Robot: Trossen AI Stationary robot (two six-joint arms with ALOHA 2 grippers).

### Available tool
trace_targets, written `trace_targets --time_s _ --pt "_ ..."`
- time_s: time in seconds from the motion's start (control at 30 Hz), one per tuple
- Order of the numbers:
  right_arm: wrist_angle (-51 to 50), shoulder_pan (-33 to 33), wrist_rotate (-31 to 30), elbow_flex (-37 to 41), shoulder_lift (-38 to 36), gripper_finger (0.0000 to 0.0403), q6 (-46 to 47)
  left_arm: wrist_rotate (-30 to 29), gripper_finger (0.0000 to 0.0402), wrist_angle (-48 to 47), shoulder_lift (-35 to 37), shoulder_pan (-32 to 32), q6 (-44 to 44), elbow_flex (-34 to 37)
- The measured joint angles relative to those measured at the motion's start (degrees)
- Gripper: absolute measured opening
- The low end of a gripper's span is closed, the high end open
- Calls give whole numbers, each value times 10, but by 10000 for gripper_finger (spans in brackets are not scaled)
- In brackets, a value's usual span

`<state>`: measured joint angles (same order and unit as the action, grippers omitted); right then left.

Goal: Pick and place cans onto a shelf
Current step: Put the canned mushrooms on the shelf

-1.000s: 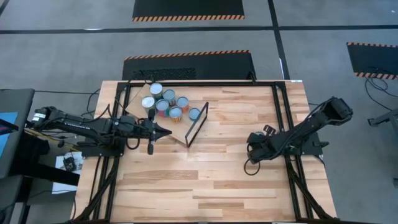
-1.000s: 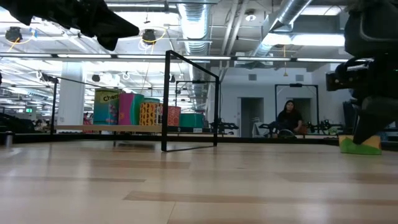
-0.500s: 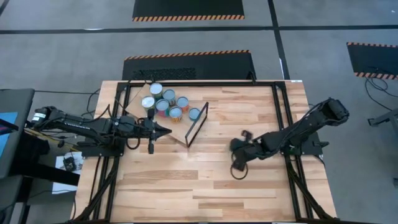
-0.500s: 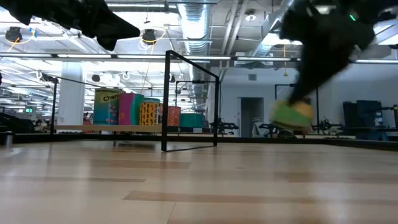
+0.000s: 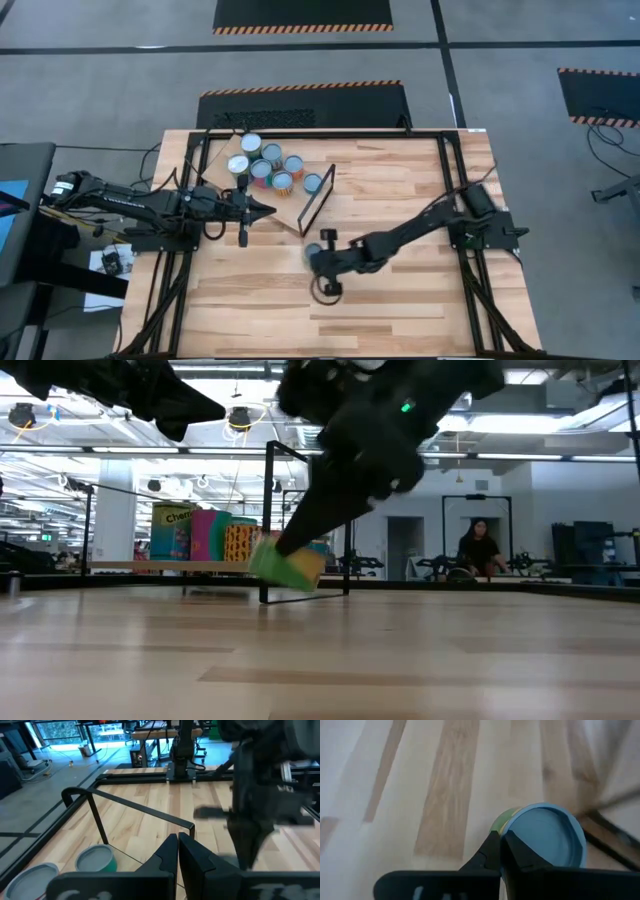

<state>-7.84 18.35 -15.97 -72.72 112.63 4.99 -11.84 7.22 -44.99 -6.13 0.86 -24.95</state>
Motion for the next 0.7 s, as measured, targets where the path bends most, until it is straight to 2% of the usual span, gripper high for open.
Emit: trace_targets --time_s 0.17,0.33,0.6,0.7 --pt "-21 -6 5 -69 69 16 -22 0 4 -1 0 0 0 0" --pt "-19 -13 50 -106 97 32 -27 0 4 -3 0 0 0 0" --pt "-25 -14 56 -111 86 94 -50 1 4 -13 0 0 2 0" --pt "-31 -14 55 -111 66 122 -57 26 4 -20 0 -1 2 0"
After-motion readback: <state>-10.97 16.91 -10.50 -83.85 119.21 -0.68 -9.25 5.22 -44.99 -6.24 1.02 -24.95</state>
